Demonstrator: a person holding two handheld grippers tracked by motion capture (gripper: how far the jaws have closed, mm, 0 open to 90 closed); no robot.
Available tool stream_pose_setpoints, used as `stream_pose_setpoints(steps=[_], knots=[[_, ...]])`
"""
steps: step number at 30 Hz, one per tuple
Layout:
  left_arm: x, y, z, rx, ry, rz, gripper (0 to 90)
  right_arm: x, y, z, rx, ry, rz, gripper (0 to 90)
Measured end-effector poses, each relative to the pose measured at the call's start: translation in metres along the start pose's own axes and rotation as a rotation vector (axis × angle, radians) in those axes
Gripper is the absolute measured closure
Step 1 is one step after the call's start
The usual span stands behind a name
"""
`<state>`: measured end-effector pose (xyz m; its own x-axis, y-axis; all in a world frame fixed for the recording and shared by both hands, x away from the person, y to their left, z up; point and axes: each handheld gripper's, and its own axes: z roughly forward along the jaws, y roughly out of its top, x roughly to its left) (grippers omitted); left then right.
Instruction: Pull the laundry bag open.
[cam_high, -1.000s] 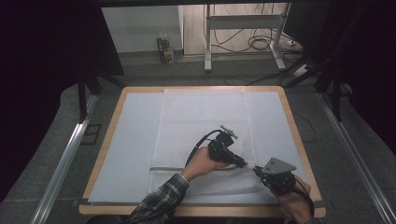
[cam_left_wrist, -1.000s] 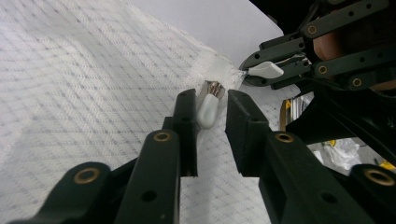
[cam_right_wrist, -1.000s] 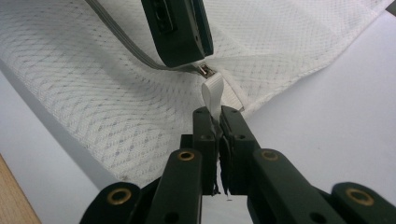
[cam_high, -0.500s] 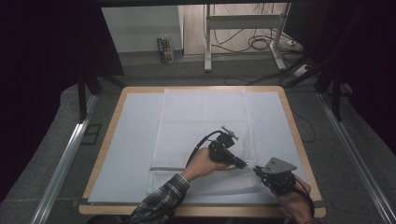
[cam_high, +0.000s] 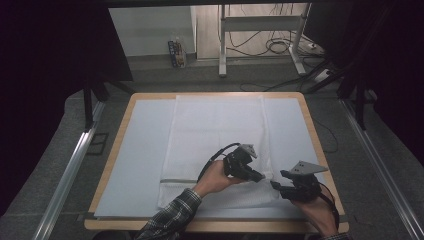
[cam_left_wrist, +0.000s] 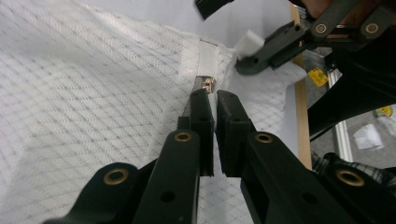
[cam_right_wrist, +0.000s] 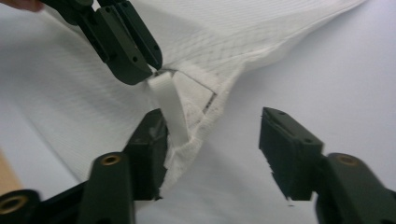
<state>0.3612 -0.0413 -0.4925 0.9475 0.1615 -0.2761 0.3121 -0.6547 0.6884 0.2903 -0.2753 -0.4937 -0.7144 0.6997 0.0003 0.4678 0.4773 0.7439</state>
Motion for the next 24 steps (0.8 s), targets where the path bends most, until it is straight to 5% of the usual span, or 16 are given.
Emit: stream_pose_setpoints(steps=[3,7,8,10,17,24], knots=[[-0.001,-0.002,-0.001,-0.008,0.005,0.015,87.0,-0.005,0.001,0.005,-0.006,0.054,0.034,40.1],[-0.001,-0.006,-0.004,-0.026,0.005,0.024,87.0,-0.018,0.004,0.011,-0.032,0.195,0.147,42.7],[-0.001,-0.007,-0.003,-0.034,0.005,0.021,87.0,-0.022,0.005,0.014,-0.034,0.248,0.181,47.6],[-0.001,-0.007,-0.002,-0.033,0.007,0.023,87.0,-0.024,0.006,0.017,-0.026,0.281,0.196,56.2],[-0.001,-0.010,0.005,-0.011,0.033,0.007,87.1,-0.019,0.011,0.014,-0.014,0.243,0.181,81.4],[0.000,-0.013,0.005,-0.013,0.043,-0.025,87.5,-0.008,0.015,0.013,0.028,0.157,0.108,85.3]])
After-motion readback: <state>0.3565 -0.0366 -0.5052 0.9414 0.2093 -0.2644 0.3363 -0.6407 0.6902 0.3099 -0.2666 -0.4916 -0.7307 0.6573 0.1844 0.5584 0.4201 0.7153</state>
